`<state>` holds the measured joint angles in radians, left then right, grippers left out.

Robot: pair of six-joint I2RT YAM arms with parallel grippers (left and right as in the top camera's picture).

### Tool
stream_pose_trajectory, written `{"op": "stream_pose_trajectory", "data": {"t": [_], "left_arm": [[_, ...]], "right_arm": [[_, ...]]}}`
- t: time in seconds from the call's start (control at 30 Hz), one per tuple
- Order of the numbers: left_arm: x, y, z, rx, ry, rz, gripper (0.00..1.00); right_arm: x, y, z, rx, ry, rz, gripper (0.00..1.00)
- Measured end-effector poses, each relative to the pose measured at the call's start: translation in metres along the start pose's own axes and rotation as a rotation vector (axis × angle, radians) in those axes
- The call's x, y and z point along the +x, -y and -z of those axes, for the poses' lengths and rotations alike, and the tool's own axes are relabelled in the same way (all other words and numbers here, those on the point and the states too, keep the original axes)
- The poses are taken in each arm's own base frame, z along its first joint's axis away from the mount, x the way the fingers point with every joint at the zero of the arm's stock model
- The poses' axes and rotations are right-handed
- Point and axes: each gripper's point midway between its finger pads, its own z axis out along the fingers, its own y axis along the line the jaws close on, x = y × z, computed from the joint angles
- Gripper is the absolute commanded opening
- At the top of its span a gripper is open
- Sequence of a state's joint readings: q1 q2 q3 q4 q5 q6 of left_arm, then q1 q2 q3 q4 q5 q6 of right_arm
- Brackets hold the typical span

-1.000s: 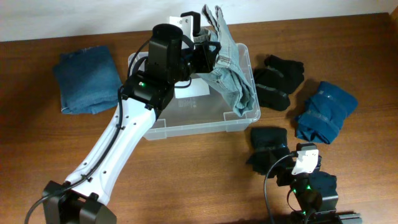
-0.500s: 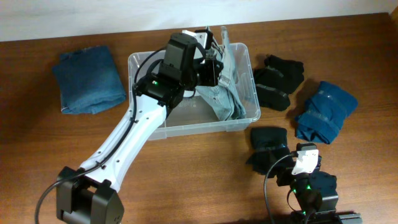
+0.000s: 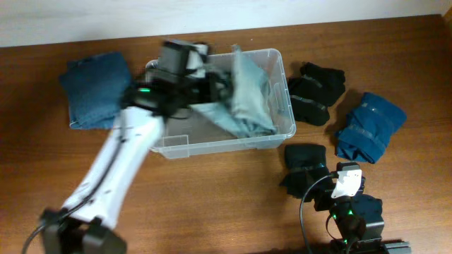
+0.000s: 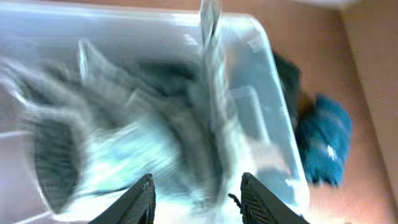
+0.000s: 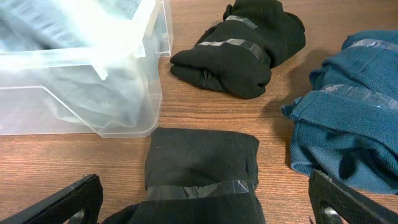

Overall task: Pack container
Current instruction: 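Lift the light-blue jeans and carry them into the clear box, then release the jeans and move the left gripper to the dark-blue jeans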

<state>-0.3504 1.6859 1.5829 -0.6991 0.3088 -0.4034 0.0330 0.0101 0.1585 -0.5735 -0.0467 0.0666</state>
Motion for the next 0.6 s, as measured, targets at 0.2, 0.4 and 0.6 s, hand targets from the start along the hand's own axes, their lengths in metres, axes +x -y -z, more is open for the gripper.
{"op": "stream_pose_trajectory", "data": {"t": [0.2,0.4,0.6], "left_arm": [[-0.018,-0.067,0.070,-0.120,0.067,0.137,0.52],[-0.028,-0.140,0.116,-0.248,0.133,0.243,0.70],[-0.032,-0.210,0.156,-0.360,0.203,0.351,0.83]], "right_arm": [[0.000,0.000,0.000,0.000,0.000,0.000,0.98],[0.000,0.000,0.000,0.000,0.000,0.000,0.98],[0.000,0.000,0.000,0.000,0.000,0.000,0.98]]}}
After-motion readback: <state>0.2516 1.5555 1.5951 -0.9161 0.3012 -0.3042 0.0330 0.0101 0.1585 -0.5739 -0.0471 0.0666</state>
